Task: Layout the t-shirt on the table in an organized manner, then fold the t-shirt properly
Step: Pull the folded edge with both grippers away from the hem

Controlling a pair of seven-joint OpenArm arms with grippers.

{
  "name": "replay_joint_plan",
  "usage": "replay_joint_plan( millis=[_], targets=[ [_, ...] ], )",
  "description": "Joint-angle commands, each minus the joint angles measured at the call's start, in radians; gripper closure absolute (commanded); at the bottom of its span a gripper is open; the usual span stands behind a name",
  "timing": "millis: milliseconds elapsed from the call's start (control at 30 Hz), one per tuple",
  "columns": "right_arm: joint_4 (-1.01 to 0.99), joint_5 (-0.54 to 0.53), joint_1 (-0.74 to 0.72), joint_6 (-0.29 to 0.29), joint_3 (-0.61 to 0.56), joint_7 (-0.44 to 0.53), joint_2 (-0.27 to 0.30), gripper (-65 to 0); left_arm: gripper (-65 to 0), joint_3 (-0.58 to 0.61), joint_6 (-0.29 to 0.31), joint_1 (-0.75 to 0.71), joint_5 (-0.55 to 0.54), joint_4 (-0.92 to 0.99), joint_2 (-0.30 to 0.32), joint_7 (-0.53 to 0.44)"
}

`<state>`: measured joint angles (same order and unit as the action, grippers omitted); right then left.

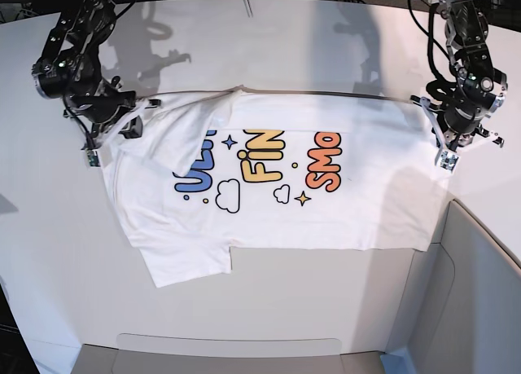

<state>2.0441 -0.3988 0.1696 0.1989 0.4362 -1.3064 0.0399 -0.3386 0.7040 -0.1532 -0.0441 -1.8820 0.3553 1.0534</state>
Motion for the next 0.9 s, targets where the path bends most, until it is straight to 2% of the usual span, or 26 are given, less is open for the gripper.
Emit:
replay_joint_plan(
  millis=[0,133,300,467,567,700,767,867],
  targets=[
    [0.017,0.021,0.000,-0.005,-0.030,0.054,0.007,0.0,0.0,-0.006,-0.006,0.008,0.026,-0.017,0.014,-0.012],
    [0.016,0.113,0.034,-0.006,-0.122,0.120,0.004,0.0,0.0,0.000,-0.006,0.010,0.068,0.023,-0.017,-0.014],
    [0.014,0.116,0.038,-0.006,-0.129,0.121,0.002,0.0,0.0,-0.004,-0.006,0.036,0.066,0.161,-0.015,-0.074],
    [0.011,0.122,0.017,-0.009,-0.127,0.121,0.004,0.0,0.0,-0.004,-0.006,0.071,0.066,0.246,-0.011,-0.089],
    [0.005,0.215,0.015,-0.009,-0.133,0.133,-0.004,0.0,0.0,-0.004,-0.006,0.080,0.066,0.250,-0.011,-0.089],
    [-0.035,0.352,0.017,-0.009,-0.136,0.221,-0.047,0.0,0.0,0.000,-0.006,0.082,0.066,0.255,-0.011,-0.089],
    [-0.095,0.387,0.012,-0.009,-0.136,0.225,-0.051,0.0,0.0,0.000,-0.006,0.082,0.066,0.270,-0.011,-0.089],
    [-0.196,0.386,0.002,-0.009,-0.133,0.228,-0.051,0.0,0.0,-0.003,-0.006,0.082,0.066,0.305,-0.011,-0.089]
  ],
)
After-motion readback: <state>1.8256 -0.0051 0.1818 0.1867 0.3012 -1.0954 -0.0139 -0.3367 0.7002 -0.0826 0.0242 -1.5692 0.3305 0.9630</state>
